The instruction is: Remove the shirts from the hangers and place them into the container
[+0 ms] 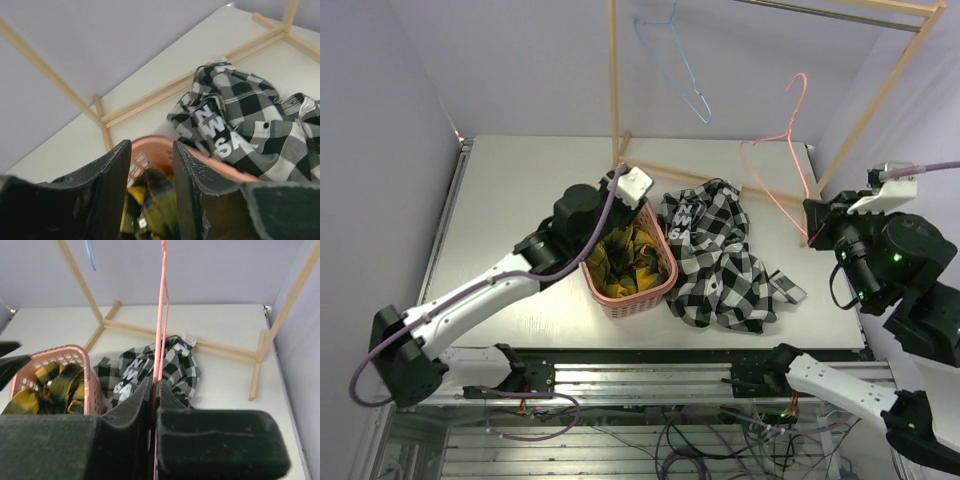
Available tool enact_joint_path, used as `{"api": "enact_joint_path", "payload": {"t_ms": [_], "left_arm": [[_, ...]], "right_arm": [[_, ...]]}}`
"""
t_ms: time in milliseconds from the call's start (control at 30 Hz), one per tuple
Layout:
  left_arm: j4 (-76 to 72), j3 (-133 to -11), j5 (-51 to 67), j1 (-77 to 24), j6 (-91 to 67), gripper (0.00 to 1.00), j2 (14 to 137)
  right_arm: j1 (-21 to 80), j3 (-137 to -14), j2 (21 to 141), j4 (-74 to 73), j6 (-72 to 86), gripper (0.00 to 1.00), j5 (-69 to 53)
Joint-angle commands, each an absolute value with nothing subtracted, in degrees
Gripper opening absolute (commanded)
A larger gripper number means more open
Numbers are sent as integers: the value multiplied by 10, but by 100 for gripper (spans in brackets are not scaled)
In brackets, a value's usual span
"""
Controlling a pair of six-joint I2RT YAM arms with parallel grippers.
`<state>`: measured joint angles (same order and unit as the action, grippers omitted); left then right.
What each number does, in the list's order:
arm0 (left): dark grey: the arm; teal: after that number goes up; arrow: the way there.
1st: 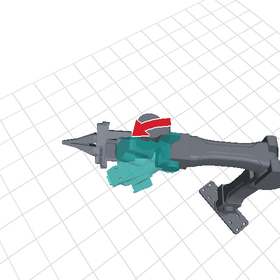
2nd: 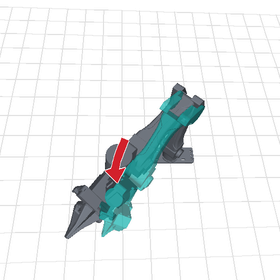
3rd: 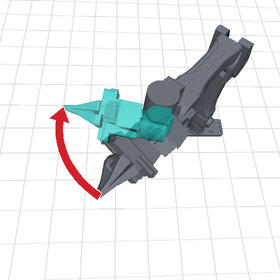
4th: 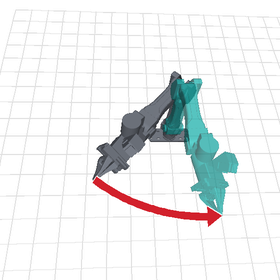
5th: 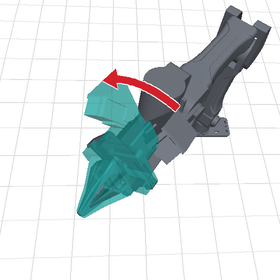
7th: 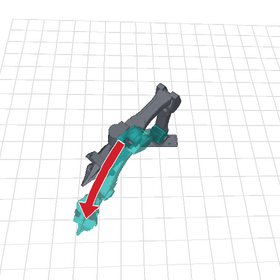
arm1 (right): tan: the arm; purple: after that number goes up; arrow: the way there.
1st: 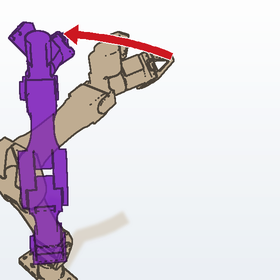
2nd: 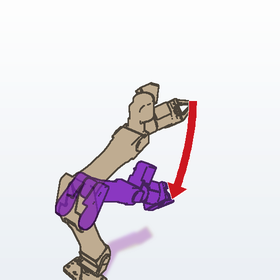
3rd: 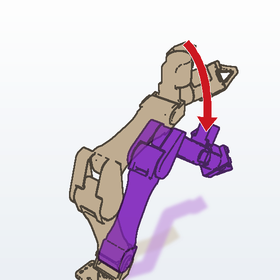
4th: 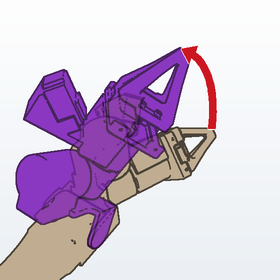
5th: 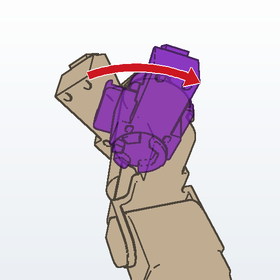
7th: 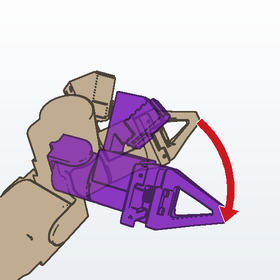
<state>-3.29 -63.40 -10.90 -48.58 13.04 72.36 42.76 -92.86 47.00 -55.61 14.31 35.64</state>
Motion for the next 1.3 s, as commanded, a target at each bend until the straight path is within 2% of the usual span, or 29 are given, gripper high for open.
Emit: {"api": "enact_joint_path", "payload": {"t_ms": [0,133,267,500,700,1000,1267], "left_arm": [[-56,-574,-190,-488,137,49,648],[-85,-505,-249,-488,140,49,567],[-101,-462,-305,-487,149,51,503],[-78,-441,-337,-488,151,51,460],[-80,-438,-336,-487,145,50,444],[-74,-440,-331,-487,141,50,439],[-72,-441,-332,-488,143,51,440]], "right_arm": [[429,-821,416,-321,49,0,419],[429,-735,407,-165,-12,0,429],[429,-737,459,-96,-59,0,446],[428,-862,592,-92,-108,0,456],[406,-895,640,-64,-128,0,456],[241,-921,679,-94,-50,0,333],[194,-917,692,-80,-26,0,289]]}}
